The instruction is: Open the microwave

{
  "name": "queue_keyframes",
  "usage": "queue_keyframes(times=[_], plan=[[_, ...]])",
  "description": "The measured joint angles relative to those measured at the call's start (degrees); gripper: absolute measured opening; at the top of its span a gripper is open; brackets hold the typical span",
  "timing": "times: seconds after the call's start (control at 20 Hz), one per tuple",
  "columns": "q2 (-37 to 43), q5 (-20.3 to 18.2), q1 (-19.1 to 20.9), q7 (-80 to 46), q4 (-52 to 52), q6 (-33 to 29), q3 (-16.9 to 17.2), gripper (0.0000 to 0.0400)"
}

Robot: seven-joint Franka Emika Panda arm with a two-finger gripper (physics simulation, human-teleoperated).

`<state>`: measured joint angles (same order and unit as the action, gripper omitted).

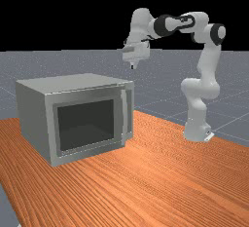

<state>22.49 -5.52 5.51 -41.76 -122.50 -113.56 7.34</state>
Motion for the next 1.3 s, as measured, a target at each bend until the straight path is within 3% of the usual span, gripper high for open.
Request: queue_keyframes(times=[0.3, 0.5, 0.7, 0.9, 1.15, 1.3], plan=[[-0.61, 5.92, 6.61, -1.72, 0.08, -7.73, 4.02, 0.0], [-5.94, 5.89, 6.88, -1.71, 0.32, -10.39, 4.6, 0.0], [-16.55, 4.32, 6.69, -1.2, 3.21, -13.88, 5.15, 0.0002], [-20.09, 3.16, 7.51, -2.58, 6.96, -14.67, 3.56, 0.0081], [-19.95, 2.76, 10.37, -5.21, 6.82, -15.1, -1.67, 0.0316], [-19.88, 2.58, 13.13, -6.09, 6.67, -15.57, -4.95, 0.0373]])
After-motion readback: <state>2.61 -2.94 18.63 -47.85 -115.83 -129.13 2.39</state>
